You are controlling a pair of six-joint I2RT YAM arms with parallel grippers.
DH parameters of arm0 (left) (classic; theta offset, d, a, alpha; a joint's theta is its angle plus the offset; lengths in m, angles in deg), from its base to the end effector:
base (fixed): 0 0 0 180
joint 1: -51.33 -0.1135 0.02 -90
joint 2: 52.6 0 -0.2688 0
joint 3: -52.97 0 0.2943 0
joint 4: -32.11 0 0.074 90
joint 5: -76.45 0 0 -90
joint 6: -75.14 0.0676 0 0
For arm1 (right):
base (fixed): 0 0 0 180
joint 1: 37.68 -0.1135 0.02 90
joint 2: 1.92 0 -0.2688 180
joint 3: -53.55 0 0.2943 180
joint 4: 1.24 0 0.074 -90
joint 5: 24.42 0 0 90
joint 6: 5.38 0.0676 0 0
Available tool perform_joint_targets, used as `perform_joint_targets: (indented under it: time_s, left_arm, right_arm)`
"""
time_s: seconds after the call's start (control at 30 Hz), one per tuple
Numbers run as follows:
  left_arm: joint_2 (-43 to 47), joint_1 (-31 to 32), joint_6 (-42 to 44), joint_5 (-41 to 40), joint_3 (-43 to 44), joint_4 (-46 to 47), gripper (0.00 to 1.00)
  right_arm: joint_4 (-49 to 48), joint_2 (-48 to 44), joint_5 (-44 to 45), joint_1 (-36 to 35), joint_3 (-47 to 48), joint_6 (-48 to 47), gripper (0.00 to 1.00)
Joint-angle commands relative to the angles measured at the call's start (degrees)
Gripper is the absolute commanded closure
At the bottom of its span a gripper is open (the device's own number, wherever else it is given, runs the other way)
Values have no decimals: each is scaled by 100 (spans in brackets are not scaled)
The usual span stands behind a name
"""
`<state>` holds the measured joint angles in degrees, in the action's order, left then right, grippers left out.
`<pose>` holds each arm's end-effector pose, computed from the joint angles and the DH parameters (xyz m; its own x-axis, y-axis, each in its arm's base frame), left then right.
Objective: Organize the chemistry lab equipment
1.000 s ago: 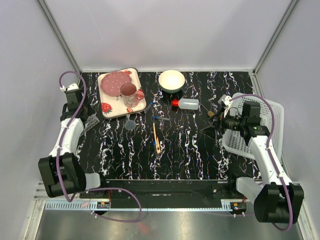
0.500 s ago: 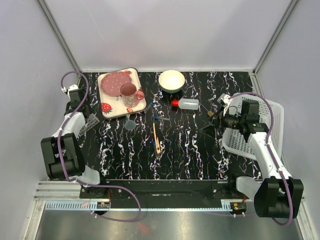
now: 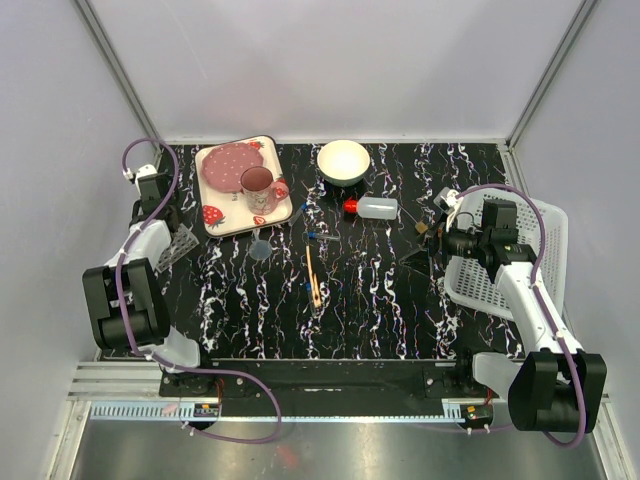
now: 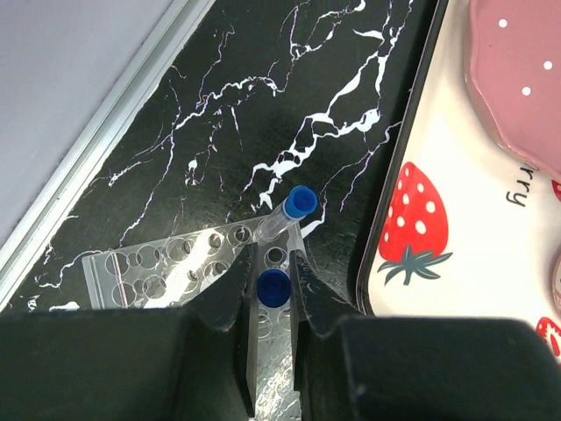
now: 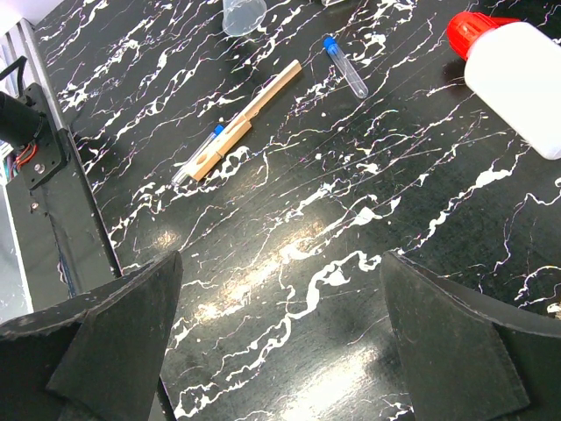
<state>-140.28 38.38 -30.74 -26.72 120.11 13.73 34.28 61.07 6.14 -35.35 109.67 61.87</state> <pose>0.3800 0.1032 0.1910 -0.4819 -0.3842 -0.7875 -0.5436 0.8360 -0.0752 0.2723 0.0472 0.2447 -0.3835 -0.1812 -0.9056 -0.8275 0.5029 0.2498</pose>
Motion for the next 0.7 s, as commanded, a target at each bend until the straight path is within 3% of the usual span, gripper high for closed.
perform_joint_targets:
  time_s: [0.0, 0.53, 0.63, 0.67]
  left_arm:
    - [-170, -32, 138, -195, 307, 327, 89]
    - [-478, -32, 164, -195, 377, 310, 88]
    - [-461, -32, 129, -168, 325, 327, 85]
    - [-461, -32, 112, -177, 307, 327, 79]
  right_arm:
    - [-10, 12, -68, 31, 222, -99, 0]
    - [-10, 48, -59, 31, 222, -108, 0]
    - [-11, 56, -59, 31, 231, -116, 0]
    - [-10, 56, -59, 31, 222, -116, 0]
